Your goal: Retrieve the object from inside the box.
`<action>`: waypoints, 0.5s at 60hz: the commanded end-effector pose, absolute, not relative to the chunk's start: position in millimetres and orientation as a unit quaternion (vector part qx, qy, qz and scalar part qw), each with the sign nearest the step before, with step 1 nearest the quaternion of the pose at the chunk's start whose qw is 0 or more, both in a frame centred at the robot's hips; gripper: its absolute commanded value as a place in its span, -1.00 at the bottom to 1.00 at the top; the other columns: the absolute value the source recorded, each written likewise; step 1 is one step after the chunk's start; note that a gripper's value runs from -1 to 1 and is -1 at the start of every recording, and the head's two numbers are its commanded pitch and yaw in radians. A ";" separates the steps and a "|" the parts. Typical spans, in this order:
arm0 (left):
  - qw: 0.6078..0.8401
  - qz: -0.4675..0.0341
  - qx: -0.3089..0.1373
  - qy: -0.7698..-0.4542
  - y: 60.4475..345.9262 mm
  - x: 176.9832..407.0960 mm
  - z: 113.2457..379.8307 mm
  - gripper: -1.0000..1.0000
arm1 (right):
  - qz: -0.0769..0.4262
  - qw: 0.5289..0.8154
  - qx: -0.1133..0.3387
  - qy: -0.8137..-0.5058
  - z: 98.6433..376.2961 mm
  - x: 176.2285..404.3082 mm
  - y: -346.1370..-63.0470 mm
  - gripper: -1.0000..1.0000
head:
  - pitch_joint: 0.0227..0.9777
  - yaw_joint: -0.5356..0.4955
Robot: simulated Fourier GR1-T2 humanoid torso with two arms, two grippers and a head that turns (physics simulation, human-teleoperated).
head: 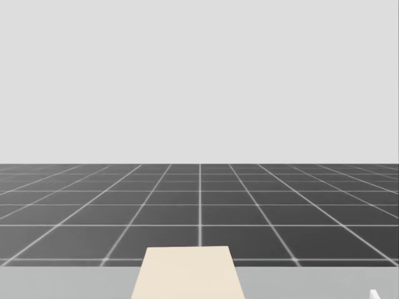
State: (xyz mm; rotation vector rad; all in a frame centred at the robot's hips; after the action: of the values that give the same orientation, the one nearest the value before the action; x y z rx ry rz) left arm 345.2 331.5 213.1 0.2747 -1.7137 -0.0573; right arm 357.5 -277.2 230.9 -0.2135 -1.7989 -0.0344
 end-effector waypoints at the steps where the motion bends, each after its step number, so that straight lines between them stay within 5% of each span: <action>1: 0.646 -0.018 0.118 -0.754 336.0 346.0 213.5 -1.00 | -0.016 0.630 -0.094 -0.770 228.8 356.1 -277.0 -1.00 | -0.85 0.04; 5: 0.658 -0.015 0.107 -0.745 337.8 346.8 212.1 -1.00 | 0.004 0.654 -0.087 -0.752 222.8 357.8 -274.1 -1.00 | -0.85 0.04; 14: 0.738 -0.077 0.056 -0.669 338.3 349.7 188.7 -1.00 | 0.042 0.687 -0.069 -0.722 208.9 362.3 -267.7 -1.00 | -0.85 0.04; 30: 0.721 -0.212 -0.012 -0.660 295.3 330.7 180.5 -1.00 | 0.135 0.722 0.048 -0.677 193.0 349.4 -238.2 -1.00 | -0.85 0.03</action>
State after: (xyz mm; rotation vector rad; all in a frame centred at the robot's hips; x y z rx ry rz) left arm 339.9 323.0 191.6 0.0599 -1.4873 -0.3265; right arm 355.7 -261.3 207.4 -0.0108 -1.5629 0.1999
